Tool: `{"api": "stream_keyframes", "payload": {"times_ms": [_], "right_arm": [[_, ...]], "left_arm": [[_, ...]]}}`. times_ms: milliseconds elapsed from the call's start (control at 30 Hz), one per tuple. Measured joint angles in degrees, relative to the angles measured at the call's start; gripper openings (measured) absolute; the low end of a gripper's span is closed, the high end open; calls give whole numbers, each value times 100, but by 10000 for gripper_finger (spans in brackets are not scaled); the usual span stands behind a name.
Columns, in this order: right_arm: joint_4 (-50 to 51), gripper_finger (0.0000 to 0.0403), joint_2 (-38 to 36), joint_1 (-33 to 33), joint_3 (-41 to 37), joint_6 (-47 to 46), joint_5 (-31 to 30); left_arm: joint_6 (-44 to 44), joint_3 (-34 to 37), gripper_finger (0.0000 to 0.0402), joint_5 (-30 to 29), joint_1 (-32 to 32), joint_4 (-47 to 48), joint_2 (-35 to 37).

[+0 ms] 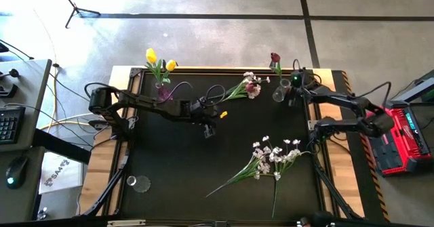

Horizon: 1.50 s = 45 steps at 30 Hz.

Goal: Sort flowers into vase by color
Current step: Put the bottom red flower into the top transparent vase

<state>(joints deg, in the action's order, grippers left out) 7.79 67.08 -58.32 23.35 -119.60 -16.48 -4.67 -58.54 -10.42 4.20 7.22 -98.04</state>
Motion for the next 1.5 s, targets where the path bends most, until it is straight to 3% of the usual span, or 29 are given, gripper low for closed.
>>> {"api": "stream_keyframes", "payload": {"times_ms": [167, 400, 767, 1000, 1300, 1500], "right_arm": [[259, 78, -395, 220, 7, -277, -829], [1320, 78, -510, 296, 4, -40, -257], [1087, 78, 58, 476, 7, -325, -365], [248, 78, 624, 476, 7, -695, -541], [177, 78, 702, 469, 7, -942, -892], [-434, 78, 702, 498, 7, -787, -1007]], "left_arm": [[209, 0, 159, -45, 41, 12, 0], [389, 0, 159, -45, 257, -68, 0], [486, 0, 159, 132, 368, -142, 0], [265, 0, 159, 147, 360, -91, 0], [26, 0, 159, 154, 351, 144, 0], [29, 0, 159, 154, 351, 145, 0]]}}
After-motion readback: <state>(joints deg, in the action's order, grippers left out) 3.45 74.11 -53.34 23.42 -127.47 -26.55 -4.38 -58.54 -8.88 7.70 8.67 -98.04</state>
